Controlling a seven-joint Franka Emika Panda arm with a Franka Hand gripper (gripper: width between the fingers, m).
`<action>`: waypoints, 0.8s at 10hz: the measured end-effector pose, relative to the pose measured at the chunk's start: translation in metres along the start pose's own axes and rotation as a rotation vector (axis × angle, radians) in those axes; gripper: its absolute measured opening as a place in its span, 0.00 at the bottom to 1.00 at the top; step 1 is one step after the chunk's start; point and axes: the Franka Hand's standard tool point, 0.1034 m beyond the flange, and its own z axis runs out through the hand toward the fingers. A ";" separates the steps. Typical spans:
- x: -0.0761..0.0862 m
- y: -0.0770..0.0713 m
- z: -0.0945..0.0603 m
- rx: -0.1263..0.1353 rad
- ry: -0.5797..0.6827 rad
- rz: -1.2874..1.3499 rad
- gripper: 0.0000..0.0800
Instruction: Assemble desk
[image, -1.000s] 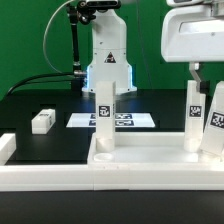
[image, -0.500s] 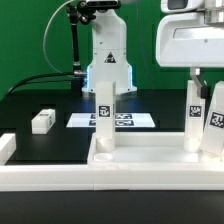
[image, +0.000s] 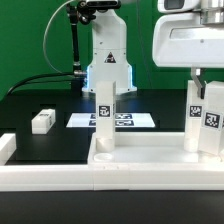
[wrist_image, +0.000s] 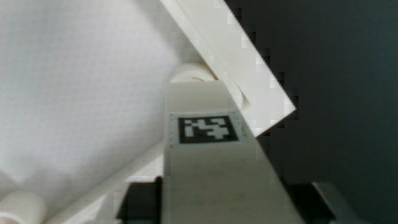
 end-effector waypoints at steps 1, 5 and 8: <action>0.000 0.001 0.000 0.009 0.008 0.070 0.37; -0.009 -0.003 0.002 0.051 -0.023 0.709 0.37; -0.010 -0.005 0.002 0.059 -0.025 0.872 0.38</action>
Offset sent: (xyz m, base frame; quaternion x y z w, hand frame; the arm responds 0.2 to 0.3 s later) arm -0.0063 0.0170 0.0010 0.0439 -0.0300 0.4199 0.9060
